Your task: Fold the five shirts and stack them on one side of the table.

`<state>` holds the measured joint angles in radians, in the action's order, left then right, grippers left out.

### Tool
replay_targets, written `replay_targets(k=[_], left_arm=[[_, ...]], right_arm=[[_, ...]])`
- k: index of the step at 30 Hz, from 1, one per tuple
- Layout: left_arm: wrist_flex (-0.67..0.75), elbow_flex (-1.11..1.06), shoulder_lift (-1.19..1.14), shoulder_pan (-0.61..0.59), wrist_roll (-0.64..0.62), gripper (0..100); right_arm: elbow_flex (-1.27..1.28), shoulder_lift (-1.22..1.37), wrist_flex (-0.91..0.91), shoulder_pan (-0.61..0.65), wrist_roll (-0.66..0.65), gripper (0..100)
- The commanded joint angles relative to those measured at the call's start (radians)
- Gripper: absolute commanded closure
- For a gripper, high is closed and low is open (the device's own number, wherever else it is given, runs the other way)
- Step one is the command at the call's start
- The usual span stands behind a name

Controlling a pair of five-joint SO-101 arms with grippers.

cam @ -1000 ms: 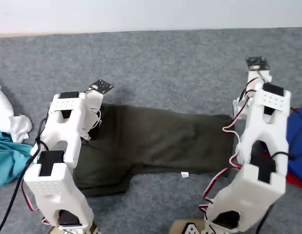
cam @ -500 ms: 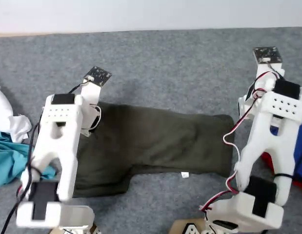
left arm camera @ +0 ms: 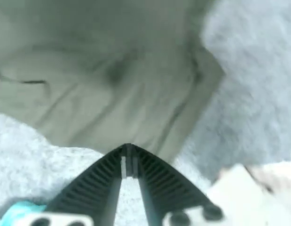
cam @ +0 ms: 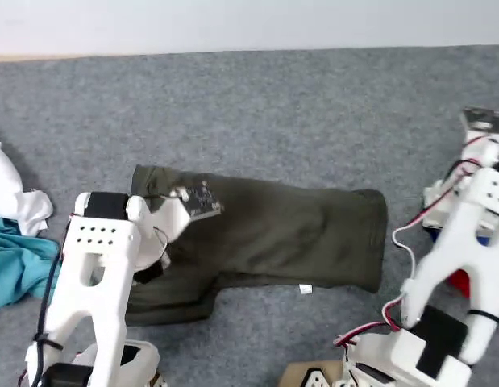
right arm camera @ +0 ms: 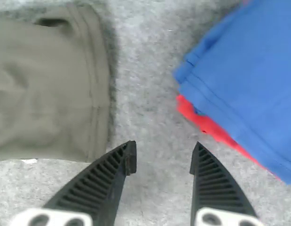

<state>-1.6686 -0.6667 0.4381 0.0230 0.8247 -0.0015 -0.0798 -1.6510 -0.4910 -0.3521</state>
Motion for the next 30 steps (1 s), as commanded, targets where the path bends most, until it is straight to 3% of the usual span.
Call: replay_targets(k=[1, 8, 12, 20, 30], left_arm=[[-0.041, -0.025, 0.037, 0.015, 0.117, 100], [-0.034, -0.193, 0.040, 0.092, 0.293, 99], [-0.032, -0.197, 0.037, 0.117, 0.338, 91], [0.043, -0.269, 0.032, 0.152, 0.345, 84], [0.186, -0.334, 0.031, 0.157, 0.345, 84]], right_arm=[[-0.017, -0.061, -0.035, -0.042, -0.040, 79.4], [-0.006, -0.205, -0.127, -0.044, -0.092, 79.4], [0.077, -0.346, -0.127, -0.042, -0.123, 79.4], [0.292, -0.619, -0.124, -0.044, -0.209, 79.4], [0.414, -0.840, -0.125, -0.044, -0.265, 79.4]])
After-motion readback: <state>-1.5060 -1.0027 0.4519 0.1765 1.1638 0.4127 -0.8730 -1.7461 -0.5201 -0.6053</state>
